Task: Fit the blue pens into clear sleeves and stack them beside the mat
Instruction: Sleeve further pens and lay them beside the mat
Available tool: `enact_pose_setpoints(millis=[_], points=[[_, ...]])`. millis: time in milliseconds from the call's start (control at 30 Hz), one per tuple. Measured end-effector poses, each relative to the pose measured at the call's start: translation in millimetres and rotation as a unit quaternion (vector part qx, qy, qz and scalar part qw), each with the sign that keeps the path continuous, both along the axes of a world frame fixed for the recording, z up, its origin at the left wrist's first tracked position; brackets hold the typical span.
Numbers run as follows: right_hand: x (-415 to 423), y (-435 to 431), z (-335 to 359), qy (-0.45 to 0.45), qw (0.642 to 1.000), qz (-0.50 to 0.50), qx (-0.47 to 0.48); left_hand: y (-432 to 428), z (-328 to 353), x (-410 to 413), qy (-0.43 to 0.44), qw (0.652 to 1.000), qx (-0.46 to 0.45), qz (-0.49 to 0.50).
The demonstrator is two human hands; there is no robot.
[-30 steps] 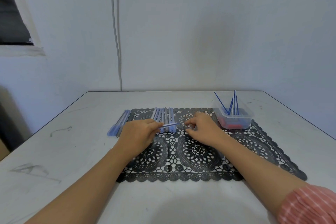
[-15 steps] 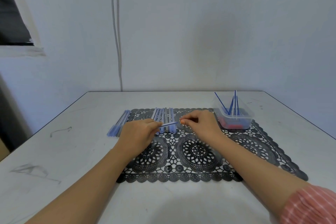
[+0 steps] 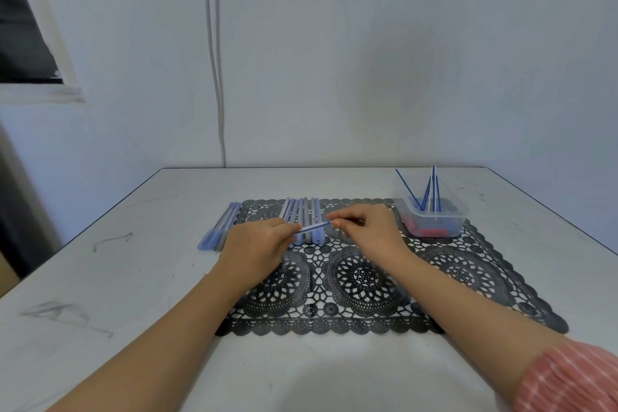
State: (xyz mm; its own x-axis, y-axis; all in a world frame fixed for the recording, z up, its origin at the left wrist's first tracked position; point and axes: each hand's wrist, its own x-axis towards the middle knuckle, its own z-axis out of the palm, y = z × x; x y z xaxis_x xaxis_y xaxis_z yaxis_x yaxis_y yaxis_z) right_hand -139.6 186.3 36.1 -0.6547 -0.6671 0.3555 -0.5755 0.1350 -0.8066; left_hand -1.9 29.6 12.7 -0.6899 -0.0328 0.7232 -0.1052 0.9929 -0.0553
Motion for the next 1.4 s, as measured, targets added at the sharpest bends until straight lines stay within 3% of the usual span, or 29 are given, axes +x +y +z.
enact_pose_setpoints(millis=[167, 600, 933, 1133, 1300, 1400], points=[[-1, -2, -5, -0.042, 0.999, 0.015, -0.016, 0, 0, 1, -0.002, 1.0, 0.001, -0.013], [-2, -6, -12, -0.019, 0.998, 0.057, -0.015, 1, 2, 2, -0.013, 1.0, 0.009, -0.023], [-11, -5, -19, 0.148, 0.986, 0.027, 0.076, 3, 5, 3, 0.006, 0.999, 0.011, -0.036], [-9, -3, -19, 0.122, 0.991, 0.049, 0.031, 1, 3, 2, 0.014, 0.999, 0.02, -0.031], [-13, -1, -17, 0.237, 0.967, 0.033, 0.086, 2, 3, 1, 0.01, 0.999, 0.013, -0.03], [-14, -1, -17, 0.227, 0.971, 0.036, 0.07, 1, 2, -1, 0.013, 0.999, 0.017, -0.034]])
